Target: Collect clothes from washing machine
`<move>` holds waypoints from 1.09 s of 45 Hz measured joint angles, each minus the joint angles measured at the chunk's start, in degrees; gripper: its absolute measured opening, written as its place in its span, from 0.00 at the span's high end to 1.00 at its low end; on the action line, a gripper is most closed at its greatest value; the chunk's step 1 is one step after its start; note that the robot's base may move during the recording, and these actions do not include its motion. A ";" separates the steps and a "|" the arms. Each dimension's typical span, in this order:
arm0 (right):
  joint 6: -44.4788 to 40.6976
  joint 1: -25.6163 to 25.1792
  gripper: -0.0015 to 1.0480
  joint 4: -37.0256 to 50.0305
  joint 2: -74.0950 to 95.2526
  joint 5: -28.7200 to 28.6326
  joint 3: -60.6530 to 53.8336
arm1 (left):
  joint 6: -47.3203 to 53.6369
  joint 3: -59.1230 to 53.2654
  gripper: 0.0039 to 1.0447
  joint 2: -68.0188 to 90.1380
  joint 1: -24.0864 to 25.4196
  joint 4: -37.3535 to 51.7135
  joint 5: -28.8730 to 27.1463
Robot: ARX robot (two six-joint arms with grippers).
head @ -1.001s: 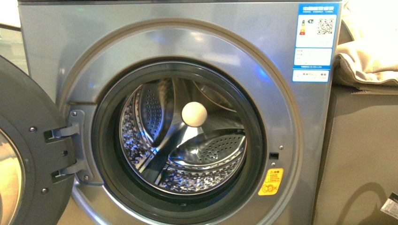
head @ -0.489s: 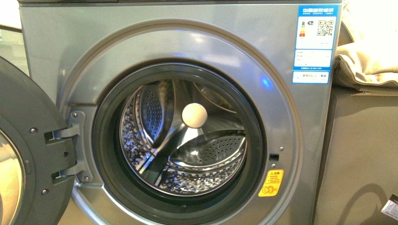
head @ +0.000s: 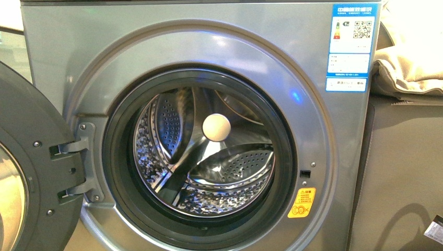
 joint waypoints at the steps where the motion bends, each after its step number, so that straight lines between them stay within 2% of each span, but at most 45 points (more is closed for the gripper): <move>1: 0.00 0.00 0.98 -0.26 -0.37 0.00 -0.13 | 0.00 -0.24 0.97 -0.37 0.00 -0.11 0.00; 5: 0.00 0.00 0.98 -0.04 -2.01 0.00 -1.51 | 0.00 -1.14 0.97 -1.79 0.00 -0.74 0.00; 11: -0.02 0.00 0.98 -9.18 -10.25 0.02 -2.03 | 0.00 -2.27 0.97 -4.07 0.00 -1.84 -0.02; 33: -0.02 0.00 0.98 -9.57 -11.65 -0.02 -2.03 | 0.07 -5.81 0.97 -11.41 0.00 -5.18 -0.02; 40: -0.02 0.00 0.98 -9.57 -11.65 0.02 -2.03 | 0.13 -5.81 0.97 -20.17 0.00 -15.17 0.02; 49: 0.00 0.00 0.98 -9.60 -11.65 0.02 -2.03 | 0.13 -5.81 0.97 -21.53 0.00 -15.50 0.00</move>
